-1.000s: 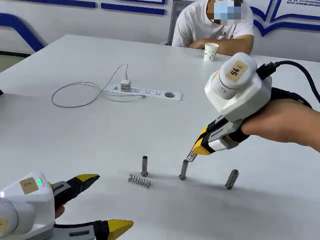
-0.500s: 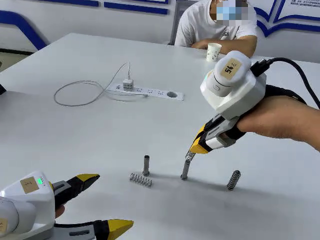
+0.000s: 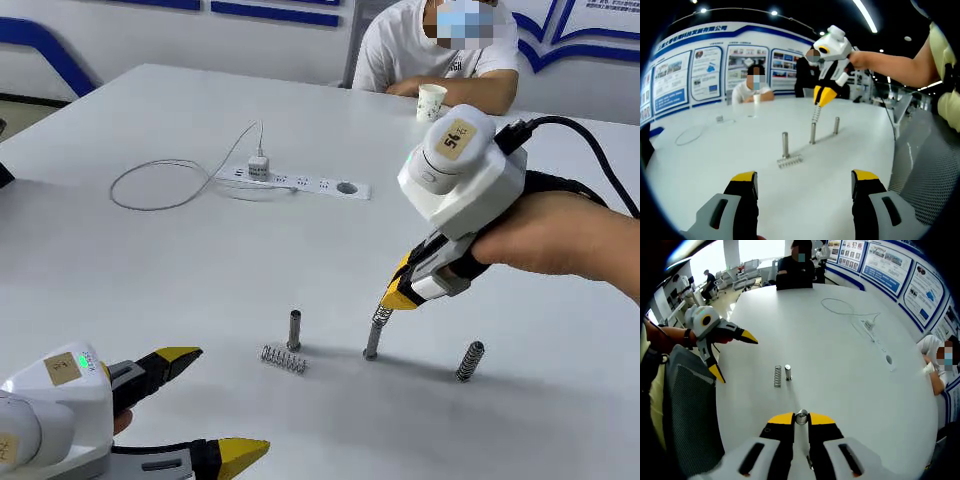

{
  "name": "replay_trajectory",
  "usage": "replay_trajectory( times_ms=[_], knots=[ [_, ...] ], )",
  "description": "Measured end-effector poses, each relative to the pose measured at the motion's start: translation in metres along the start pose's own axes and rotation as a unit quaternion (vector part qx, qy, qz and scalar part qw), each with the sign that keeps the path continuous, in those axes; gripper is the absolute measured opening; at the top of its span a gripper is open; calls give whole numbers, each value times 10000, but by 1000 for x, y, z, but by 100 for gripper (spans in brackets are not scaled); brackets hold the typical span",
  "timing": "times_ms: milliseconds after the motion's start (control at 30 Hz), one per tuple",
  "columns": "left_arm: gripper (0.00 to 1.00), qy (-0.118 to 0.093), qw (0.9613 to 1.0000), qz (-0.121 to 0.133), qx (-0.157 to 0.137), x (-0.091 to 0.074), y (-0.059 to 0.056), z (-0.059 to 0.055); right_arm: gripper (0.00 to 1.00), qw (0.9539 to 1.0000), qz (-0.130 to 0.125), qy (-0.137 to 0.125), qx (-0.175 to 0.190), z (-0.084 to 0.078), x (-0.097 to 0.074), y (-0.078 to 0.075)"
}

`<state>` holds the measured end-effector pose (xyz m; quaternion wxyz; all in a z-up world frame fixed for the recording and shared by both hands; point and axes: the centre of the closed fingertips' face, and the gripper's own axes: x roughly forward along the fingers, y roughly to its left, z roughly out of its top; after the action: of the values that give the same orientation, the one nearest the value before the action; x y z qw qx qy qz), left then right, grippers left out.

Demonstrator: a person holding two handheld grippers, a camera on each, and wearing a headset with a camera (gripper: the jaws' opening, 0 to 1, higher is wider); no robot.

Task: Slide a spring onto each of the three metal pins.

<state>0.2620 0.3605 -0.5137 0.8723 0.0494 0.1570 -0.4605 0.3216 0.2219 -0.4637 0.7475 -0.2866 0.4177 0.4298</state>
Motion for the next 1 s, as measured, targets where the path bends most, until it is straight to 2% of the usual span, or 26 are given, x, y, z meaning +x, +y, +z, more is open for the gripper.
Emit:
replay_trajectory(
  times_ms=[1000],
  knots=[
    [78, 10, 10000, 12, 7, -2, -1, 1, 12, 9989, 223, 375, 145, -7, 22, -3]
  ],
)
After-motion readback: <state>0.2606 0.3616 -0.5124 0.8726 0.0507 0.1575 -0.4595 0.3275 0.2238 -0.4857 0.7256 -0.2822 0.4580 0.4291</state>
